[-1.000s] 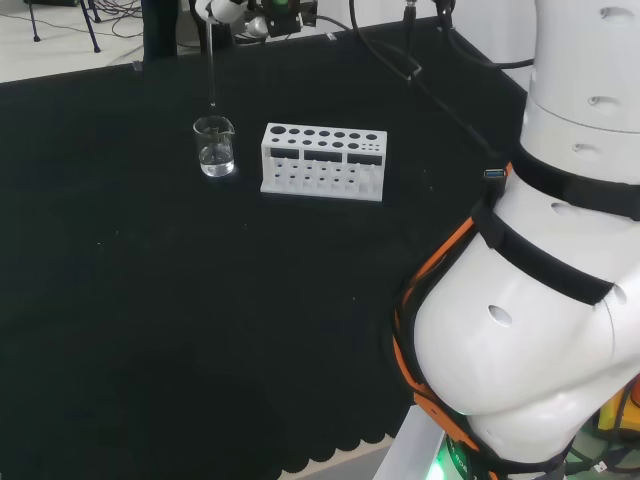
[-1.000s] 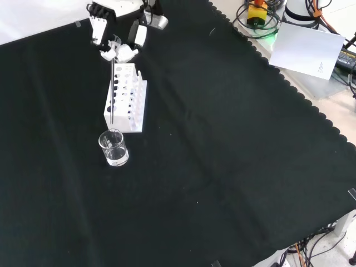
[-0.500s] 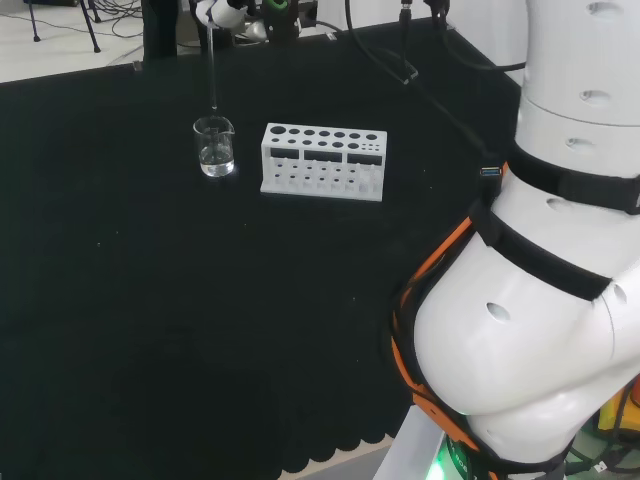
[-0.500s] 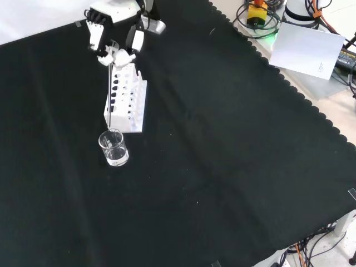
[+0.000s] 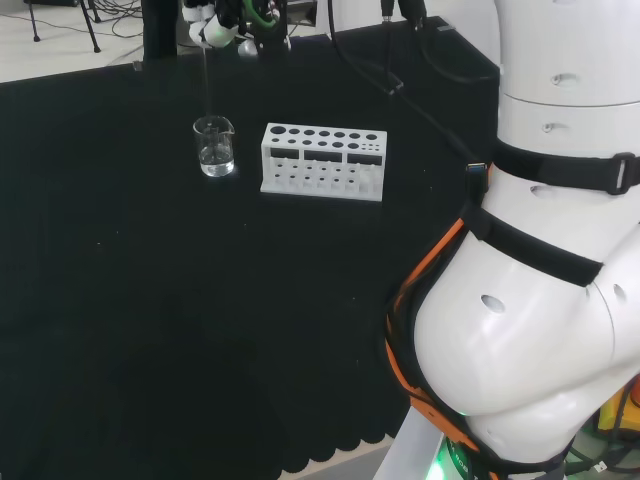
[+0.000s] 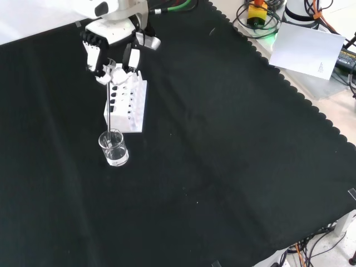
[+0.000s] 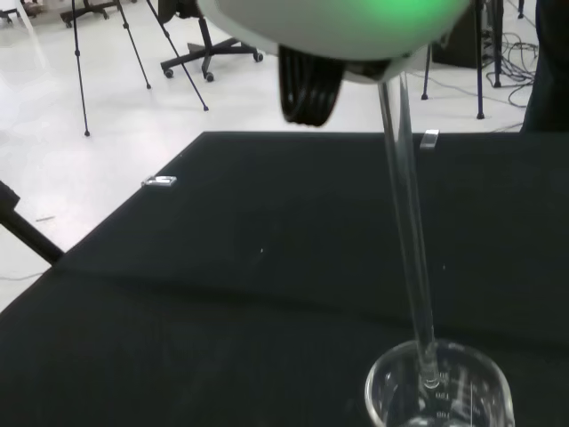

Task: Stir in the beaker to the left of the white test tube rack with the glass rod.

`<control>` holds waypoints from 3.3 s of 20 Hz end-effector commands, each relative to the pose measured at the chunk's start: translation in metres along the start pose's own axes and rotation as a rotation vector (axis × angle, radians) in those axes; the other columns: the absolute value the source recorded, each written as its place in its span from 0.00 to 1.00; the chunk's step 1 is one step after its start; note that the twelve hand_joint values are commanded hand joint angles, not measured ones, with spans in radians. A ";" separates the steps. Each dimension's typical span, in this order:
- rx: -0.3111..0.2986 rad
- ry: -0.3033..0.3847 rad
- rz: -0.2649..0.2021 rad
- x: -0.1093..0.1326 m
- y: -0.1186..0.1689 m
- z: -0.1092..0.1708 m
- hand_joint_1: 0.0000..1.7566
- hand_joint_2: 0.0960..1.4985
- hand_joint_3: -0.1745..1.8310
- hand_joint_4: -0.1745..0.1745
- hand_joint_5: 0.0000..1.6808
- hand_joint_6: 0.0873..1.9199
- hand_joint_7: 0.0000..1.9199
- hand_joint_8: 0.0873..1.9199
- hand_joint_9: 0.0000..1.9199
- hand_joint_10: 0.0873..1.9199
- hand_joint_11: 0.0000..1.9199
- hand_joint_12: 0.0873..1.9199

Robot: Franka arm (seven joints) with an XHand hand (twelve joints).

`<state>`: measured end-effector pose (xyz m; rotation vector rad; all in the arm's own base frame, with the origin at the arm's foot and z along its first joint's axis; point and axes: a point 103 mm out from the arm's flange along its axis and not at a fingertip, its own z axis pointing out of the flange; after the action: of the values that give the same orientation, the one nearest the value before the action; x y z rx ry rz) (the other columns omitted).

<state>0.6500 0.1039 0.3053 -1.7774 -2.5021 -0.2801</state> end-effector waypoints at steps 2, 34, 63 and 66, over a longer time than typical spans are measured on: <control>0.021 0.001 0.013 -0.007 -0.001 0.018 0.74 0.37 0.54 0.00 0.62 0.45 0.61 0.64 0.90 0.37 0.91 0.30; 0.126 0.010 -0.016 0.003 0.003 0.058 0.74 0.37 0.54 0.00 0.62 0.45 0.61 0.64 0.90 0.37 0.91 0.30; 0.119 -0.023 0.022 -0.023 -0.011 0.041 0.74 0.37 0.54 0.00 0.63 0.45 0.61 0.64 0.90 0.37 0.91 0.30; 0.120 -0.033 -0.004 -0.002 -0.008 0.039 0.74 0.37 0.54 0.00 0.63 0.45 0.61 0.64 0.90 0.37 0.91 0.30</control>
<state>0.6662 0.0901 0.2715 -1.7896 -2.4589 -0.1483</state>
